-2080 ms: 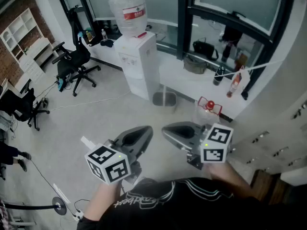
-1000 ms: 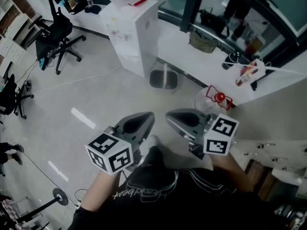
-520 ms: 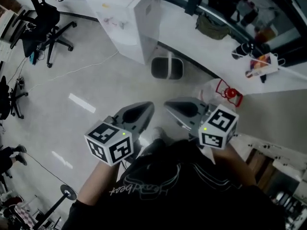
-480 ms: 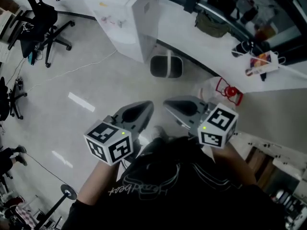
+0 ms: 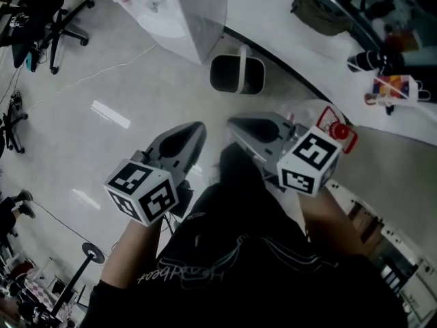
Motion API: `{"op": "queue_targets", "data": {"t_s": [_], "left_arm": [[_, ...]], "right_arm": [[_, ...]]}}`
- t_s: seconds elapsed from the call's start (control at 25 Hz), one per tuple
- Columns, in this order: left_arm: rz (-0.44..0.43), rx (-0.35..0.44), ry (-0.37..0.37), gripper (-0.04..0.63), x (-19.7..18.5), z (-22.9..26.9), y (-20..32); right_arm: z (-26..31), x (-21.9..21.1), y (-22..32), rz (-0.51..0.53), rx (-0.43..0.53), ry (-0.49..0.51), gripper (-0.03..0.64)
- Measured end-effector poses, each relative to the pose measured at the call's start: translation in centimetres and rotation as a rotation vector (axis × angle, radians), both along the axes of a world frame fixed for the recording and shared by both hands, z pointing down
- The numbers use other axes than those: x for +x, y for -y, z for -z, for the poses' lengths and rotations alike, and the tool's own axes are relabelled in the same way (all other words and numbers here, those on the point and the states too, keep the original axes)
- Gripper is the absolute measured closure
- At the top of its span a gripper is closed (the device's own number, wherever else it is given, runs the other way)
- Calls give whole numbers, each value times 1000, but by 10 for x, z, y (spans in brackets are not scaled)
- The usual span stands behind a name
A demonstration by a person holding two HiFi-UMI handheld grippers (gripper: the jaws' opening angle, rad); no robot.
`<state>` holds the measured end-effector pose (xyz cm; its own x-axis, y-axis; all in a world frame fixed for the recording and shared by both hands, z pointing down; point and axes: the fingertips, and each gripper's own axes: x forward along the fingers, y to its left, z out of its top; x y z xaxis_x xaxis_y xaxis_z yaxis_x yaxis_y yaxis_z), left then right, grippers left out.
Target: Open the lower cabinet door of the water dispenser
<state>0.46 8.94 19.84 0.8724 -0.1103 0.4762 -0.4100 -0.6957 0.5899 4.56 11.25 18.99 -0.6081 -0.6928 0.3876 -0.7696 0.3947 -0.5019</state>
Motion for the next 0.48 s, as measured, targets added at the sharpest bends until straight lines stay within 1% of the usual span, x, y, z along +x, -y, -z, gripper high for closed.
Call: {"op": "queue_targets", "data": {"t_s": [0.16, 0.32, 0.48], "left_arm": [[92, 28, 16, 594, 24, -23, 39], [161, 1, 29, 594, 50, -60, 62], [194, -2, 43, 594, 71, -101, 83]], "right_arm": [[-33, 32, 32, 21, -10, -10, 603], [-69, 61, 57, 79, -8, -25, 603], [-102, 82, 81, 125, -10, -29, 603]]}}
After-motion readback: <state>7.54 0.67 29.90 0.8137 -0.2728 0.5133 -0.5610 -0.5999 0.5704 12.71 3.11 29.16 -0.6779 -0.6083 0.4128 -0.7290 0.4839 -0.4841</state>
